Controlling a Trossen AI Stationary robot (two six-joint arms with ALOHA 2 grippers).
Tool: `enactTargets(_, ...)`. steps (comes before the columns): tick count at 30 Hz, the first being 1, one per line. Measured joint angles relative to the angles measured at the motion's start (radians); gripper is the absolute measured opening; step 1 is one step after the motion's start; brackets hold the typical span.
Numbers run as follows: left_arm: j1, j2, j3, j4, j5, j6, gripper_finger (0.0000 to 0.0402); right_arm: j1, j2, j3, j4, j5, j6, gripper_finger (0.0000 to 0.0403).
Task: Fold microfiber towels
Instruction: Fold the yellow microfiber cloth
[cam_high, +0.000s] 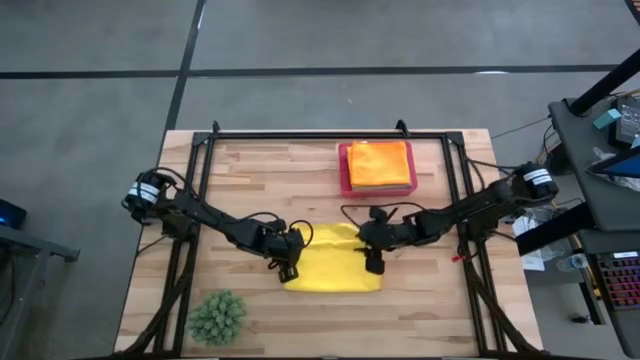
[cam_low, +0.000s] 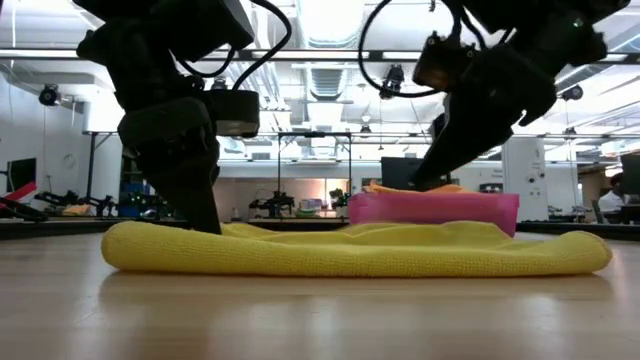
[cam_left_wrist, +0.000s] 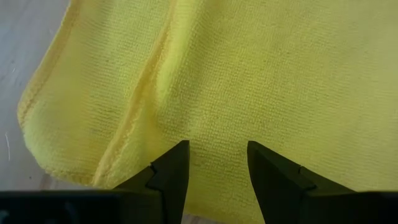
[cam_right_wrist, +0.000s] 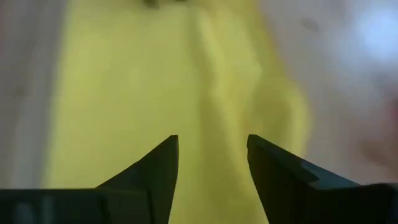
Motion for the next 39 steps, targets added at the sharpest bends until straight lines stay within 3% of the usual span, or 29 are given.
enactTargets(4, 0.000, 0.000, 0.000, 0.000, 0.000, 0.005, 0.0146, -0.002, -0.038, -0.018, -0.095, 0.219, 0.043, 0.0187)
enactTargets(6, 0.000, 0.000, 0.000, 0.002, 0.000, 0.004, 0.0146, -0.011, -0.040, -0.031, -0.111, 0.256, 0.056, 0.0180)
enactTargets(10, -0.012, 0.000, -0.006, 0.000, 0.011, -0.006, 0.0146, -0.022, -0.005, -0.064, -0.052, 0.245, 0.070, 0.0148)
enactTargets(18, -0.047, 0.004, -0.022, -0.006, 0.094, -0.073, 0.0146, -0.027, 0.127, -0.110, 0.254, 0.182, 0.073, 0.0088)
enactTargets(27, -0.046, -0.027, 0.015, -0.306, 0.102, -0.100, 0.0146, -0.026, 0.128, -0.084, 0.298, 0.048, 0.008, 0.0066)
enactTargets(32, -0.046, -0.058, 0.031, -0.266, 0.071, -0.077, 0.0146, -0.051, 0.104, -0.080, 0.305, 0.058, 0.038, 0.0066)
enactTargets(39, -0.046, -0.043, 0.001, -0.048, 0.041, -0.031, 0.0146, -0.113, 0.181, -0.052, 0.440, 0.088, 0.027, 0.0066)
